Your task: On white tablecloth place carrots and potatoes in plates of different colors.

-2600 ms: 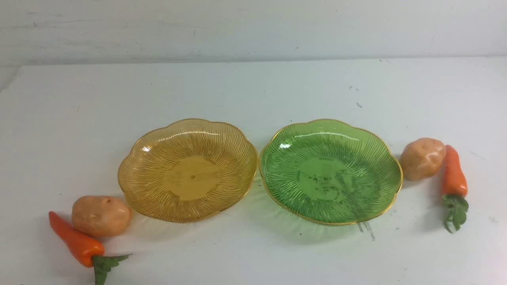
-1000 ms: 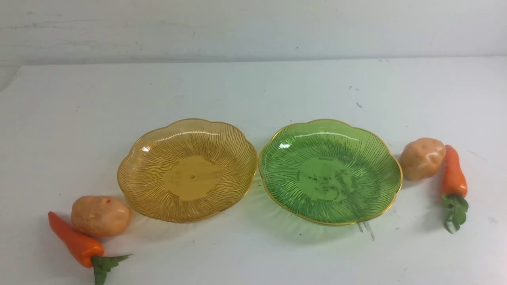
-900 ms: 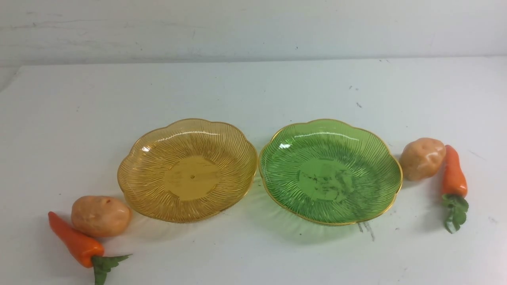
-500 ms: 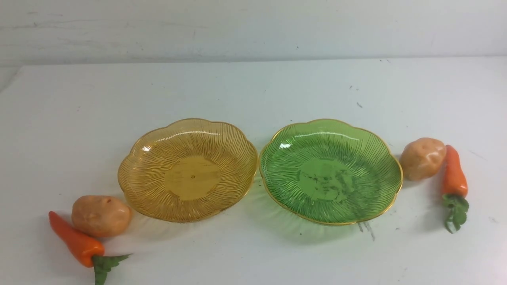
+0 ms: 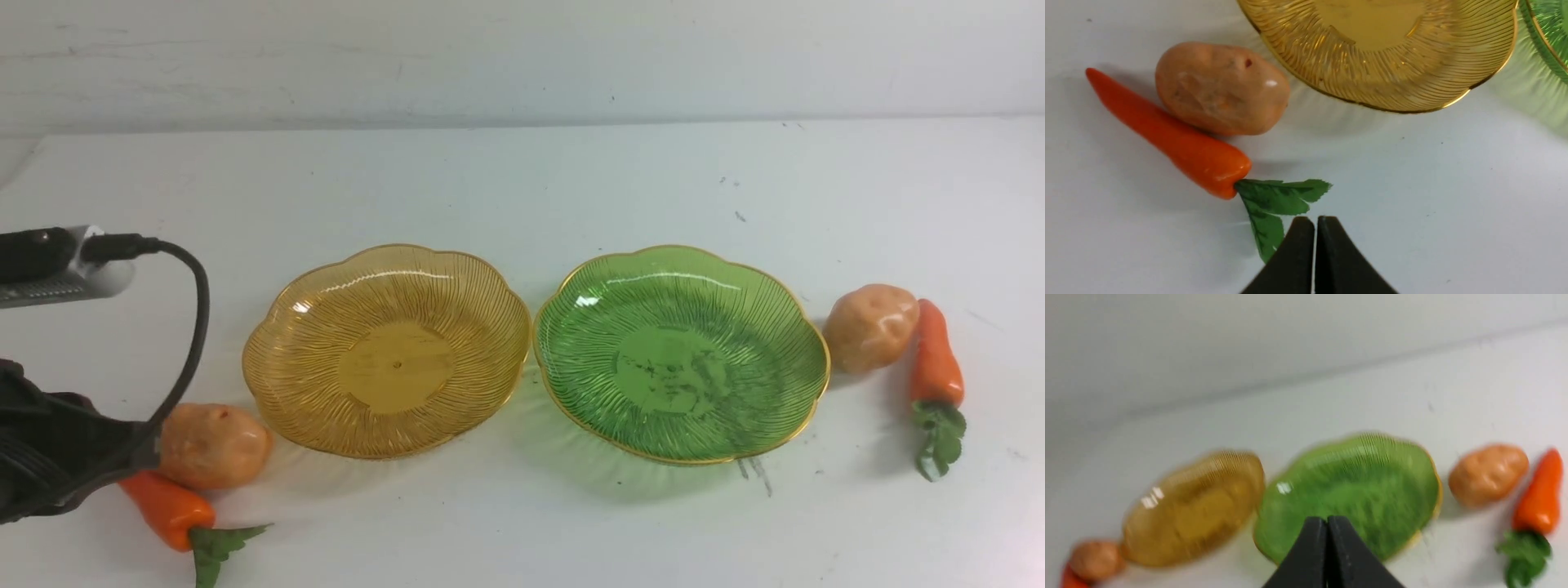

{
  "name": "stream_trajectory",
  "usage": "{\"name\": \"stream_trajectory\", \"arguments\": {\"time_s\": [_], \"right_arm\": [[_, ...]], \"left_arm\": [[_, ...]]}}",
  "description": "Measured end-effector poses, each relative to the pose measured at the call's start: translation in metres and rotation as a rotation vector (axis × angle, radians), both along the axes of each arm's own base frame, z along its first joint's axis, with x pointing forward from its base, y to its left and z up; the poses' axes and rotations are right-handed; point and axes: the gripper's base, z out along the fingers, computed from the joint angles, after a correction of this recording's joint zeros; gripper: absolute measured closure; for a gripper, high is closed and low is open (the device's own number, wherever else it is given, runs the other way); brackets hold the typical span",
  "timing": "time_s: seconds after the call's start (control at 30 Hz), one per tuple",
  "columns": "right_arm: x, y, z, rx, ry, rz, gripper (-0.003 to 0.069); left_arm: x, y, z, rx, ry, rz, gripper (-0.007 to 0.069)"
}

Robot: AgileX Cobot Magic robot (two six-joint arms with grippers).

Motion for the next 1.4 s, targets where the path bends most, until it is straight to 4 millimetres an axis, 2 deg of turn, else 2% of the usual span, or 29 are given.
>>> {"name": "stream_trajectory", "arguments": {"time_s": [0.13, 0.37, 0.47, 0.53, 0.6, 0.67, 0.77, 0.83, 0.9, 1.07, 1.2, 1.33, 1.4], "right_arm": [[0.047, -0.009, -0.013, -0.067, 0.132, -0.052, 0.0673], [0.091, -0.012, -0.03, -0.08, 0.224, -0.081, 0.0667], [0.113, -0.022, -0.04, -0.077, 0.244, -0.122, 0.0648], [0.129, -0.032, -0.054, -0.055, 0.288, -0.162, 0.0608], [0.146, -0.042, -0.076, -0.026, 0.347, -0.2, 0.0527], [0.159, -0.044, -0.099, -0.01, 0.407, -0.207, 0.0405], [0.175, -0.045, -0.129, 0.01, 0.44, -0.217, 0.0173], [0.182, -0.046, -0.141, 0.009, 0.438, -0.224, 0.0078], [0.19, -0.048, -0.156, 0.007, 0.437, -0.23, 0.0015], [0.198, -0.049, -0.179, 0.005, 0.458, -0.236, 0.0008], [0.202, -0.05, -0.192, 0.005, 0.47, -0.239, 0.0032], [0.205, -0.05, -0.2, 0.007, 0.466, -0.244, 0.0102], [0.205, -0.051, -0.201, 0.0, 0.468, -0.241, 0.0172]], "left_arm": [[-0.002, 0.001, -0.001, 0.01, 0.021, -0.002, 0.0628], [-0.005, 0.002, -0.003, 0.036, 0.057, -0.013, 0.0628], [-0.006, 0.003, -0.004, 0.051, 0.076, -0.018, 0.0628], [-0.008, 0.003, -0.005, 0.06, 0.094, -0.023, 0.0628], [-0.009, 0.004, -0.006, 0.066, 0.11, -0.027, 0.0628], [-0.01, 0.004, -0.007, 0.073, 0.121, -0.03, 0.0628], [-0.01, 0.005, -0.007, 0.081, 0.122, -0.03, 0.0628], [-0.01, 0.005, -0.007, 0.083, 0.122, -0.03, 0.0628], [-0.01, 0.005, -0.007, 0.083, 0.122, -0.03, 0.0628], [-0.01, 0.006, -0.007, 0.094, 0.122, -0.031, 0.0628], [-0.01, 0.006, -0.007, 0.102, 0.122, -0.031, 0.0627], [-0.01, 0.007, -0.007, 0.104, 0.122, -0.031, 0.0627], [-0.01, 0.007, -0.007, 0.104, 0.122, -0.031, 0.0627]]}}
